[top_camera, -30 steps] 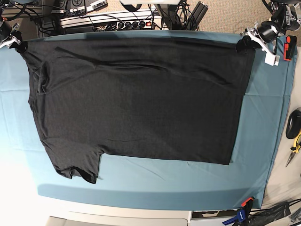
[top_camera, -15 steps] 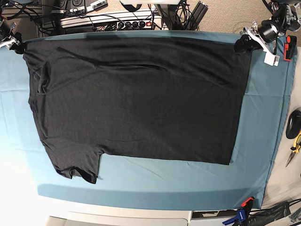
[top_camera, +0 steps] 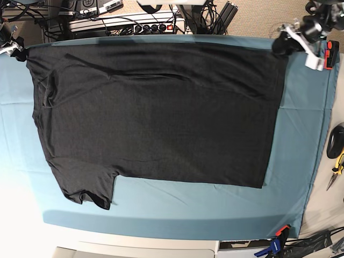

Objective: Fold the T-shirt properly
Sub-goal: 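Open both grippers and raise them off the shirt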

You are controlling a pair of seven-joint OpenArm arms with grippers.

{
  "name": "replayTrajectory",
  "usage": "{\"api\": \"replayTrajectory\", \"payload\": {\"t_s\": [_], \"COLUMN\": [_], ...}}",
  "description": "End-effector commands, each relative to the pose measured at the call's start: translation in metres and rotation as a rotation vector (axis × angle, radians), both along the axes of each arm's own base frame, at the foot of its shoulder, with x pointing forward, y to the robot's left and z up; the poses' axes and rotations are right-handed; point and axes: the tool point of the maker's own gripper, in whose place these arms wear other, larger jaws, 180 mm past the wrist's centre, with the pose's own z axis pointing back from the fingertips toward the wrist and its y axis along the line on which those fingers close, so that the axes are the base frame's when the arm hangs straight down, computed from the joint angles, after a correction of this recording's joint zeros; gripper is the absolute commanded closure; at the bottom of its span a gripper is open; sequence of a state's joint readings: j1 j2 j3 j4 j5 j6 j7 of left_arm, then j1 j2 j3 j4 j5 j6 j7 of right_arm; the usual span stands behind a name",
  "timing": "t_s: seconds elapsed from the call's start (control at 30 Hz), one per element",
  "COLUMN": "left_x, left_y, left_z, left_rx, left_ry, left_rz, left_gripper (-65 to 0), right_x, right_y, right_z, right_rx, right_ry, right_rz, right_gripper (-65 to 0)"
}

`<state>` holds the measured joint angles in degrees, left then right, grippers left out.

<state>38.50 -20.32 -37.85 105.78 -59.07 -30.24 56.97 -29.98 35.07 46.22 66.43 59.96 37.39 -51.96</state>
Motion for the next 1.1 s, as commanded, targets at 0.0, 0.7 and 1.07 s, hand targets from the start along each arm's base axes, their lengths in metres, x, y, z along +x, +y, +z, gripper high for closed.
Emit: {"api": "replayTrajectory", "payload": {"t_s": [0.0, 0.7, 1.07], "left_x": [0.003, 0.072, 0.12], "left_y": [0.007, 0.022, 0.016], "left_z": [0.013, 0.168, 0.192], "left_rx": [0.023, 0.434, 0.469], "left_ry": [-0.039, -0.605, -0.736], "left_rz": [-0.002, -0.035, -0.077], "left_gripper": [-21.2, -21.1, -21.1], "right_x": [0.013, 0.129, 0.247], "right_y": [-0.013, -0.086, -0.025], "right_z": [0.019, 0.194, 0.22], "right_rx": [-0.053, -0.326, -0.386], "right_ry": [-0.042, -0.551, -0.673], "right_rz": [0.011, -0.096, 0.044], "right_gripper": [-22.6, -22.5, -22.5]}}
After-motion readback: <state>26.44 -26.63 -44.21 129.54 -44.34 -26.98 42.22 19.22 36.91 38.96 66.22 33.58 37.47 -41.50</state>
